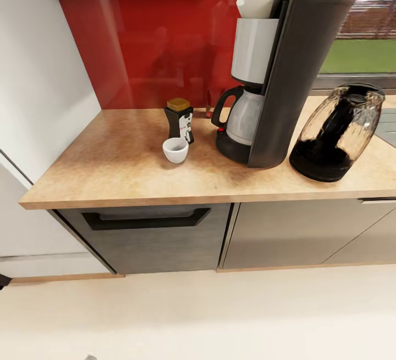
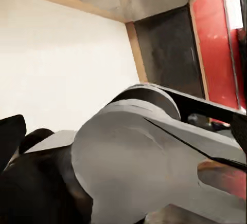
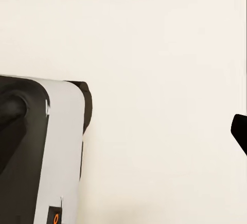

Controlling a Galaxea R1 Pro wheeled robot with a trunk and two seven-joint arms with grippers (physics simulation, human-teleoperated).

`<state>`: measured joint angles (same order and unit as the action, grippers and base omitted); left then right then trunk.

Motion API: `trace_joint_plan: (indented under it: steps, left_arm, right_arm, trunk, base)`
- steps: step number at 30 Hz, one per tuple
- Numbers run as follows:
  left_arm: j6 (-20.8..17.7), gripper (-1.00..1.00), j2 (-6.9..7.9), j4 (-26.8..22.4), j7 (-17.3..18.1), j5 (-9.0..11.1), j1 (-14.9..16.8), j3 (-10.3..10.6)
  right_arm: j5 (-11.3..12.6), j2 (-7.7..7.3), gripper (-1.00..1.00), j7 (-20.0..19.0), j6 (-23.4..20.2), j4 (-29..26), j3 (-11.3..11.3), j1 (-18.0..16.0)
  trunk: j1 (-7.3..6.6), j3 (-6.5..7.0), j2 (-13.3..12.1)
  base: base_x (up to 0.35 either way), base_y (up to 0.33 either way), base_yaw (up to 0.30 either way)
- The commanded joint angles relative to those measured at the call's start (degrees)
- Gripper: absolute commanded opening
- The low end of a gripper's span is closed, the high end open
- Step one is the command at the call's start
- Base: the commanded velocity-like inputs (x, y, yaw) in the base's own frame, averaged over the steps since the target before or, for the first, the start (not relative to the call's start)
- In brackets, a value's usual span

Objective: Set up a coffee station on the kitchen countertop: keep the coffee maker on the countertop, move the bottle of coffee from the kitchen shelf to the counter next to the coffee maker, place a paper coffee filter on top of the coffee maker, put the saucer next to the coffee maker with the coffee cup on the saucer, and place the electric kettle next to the coffee maker.

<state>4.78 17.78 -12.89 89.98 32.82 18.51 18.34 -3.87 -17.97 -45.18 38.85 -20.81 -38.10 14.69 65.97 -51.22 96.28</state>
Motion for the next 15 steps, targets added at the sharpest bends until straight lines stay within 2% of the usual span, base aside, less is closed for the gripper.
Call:
trace_joint_plan:
  steps: [1, 2, 3, 4, 5, 6, 7, 8, 10, 12, 15]
  left_arm:
    - [1.2, 1.0, 1.54, 4.6, 0.0, 0.5, 0.1, 0.1]
    - [1.7, 1.0, 2.86, 7.5, -3.7, 0.5, 0.0, 0.1]
    - [1.7, 1.0, 3.04, 7.9, -5.8, 0.5, 0.0, 0.1]
    - [1.7, 1.0, 2.95, 8.7, -13.3, 0.5, 0.0, 0.2]
    - [1.7, 1.0, 2.56, 8.8, -16.2, 0.5, 0.0, 0.2]
    - [1.7, 1.0, 1.57, 9.1, -22.0, 0.5, 0.0, 0.2]
    - [1.6, 1.0, -1.1, 9.3, -34.0, 0.5, 0.0, 0.3]
    - [1.6, 1.0, -1.78, 9.3, -36.7, 0.4, 0.0, 0.3]
    - [1.6, 1.0, -3.73, 9.3, -45.1, 0.4, 0.0, 0.3]
    - [1.6, 1.0, -4.45, 9.4, -48.5, 0.4, 0.0, 0.3]
    - [1.6, 1.0, -5.05, 9.4, -51.4, 0.4, 0.0, 0.2]
  right_arm:
    - [1.8, 0.05, 1.0, -0.4, 0.1, -0.1, -0.5, 0.0]
    - [5.3, 0.05, 1.0, -0.3, 0.0, 0.1, -0.5, 0.0]
    - [6.0, 0.05, 1.0, -0.3, 0.0, 0.3, -0.5, 0.0]
    - [7.6, 0.05, 1.0, -0.3, -0.1, 0.8, -0.5, 0.0]
    - [7.9, 0.03, 1.0, -0.3, -0.1, 1.0, -0.5, 0.0]
    - [8.4, 0.03, 1.0, -0.3, -0.1, 1.2, -0.5, 0.0]
    - [9.0, 0.04, 1.0, -0.3, -0.1, 1.4, -0.5, 0.0]
    - [9.1, 0.04, 1.0, -0.3, -0.1, 1.4, -0.5, 0.0]
    - [9.3, 0.04, 1.0, -0.5, -0.1, 1.5, -0.5, 0.0]
    - [9.3, 0.04, 1.0, -0.6, -0.1, 1.5, -0.5, 0.0]
    - [9.4, 0.05, 1.0, -0.7, -0.1, 1.5, -0.5, 0.0]
  trunk:
    - [0.0, -0.02, 0.0]
    - [0.0, -0.02, 0.0]
    - [0.0, -0.02, 0.0]
    - [0.0, -0.02, 0.0]
    - [0.0, -0.02, 0.0]
    - [0.0, -0.02, 0.0]
    - [0.0, -0.02, 0.0]
    - [0.0, -0.02, 0.0]
    - [0.0, -0.02, 0.0]
    - [0.0, -0.02, 0.0]
    - [0.0, -0.02, 0.0]
  base:
    - [0.0, 0.0, 0.0]
    - [0.0, 0.0, 0.0]
    - [0.0, 0.0, 0.0]
    - [0.0, 0.0, 0.0]
    - [0.0, 0.0, 0.0]
    - [0.0, 0.0, 0.0]
    - [0.0, 0.0, 0.0]
    - [0.0, 0.0, 0.0]
    - [0.0, 0.0, 0.0]
    - [0.0, 0.0, 0.0]
    - [0.0, 0.0, 0.0]
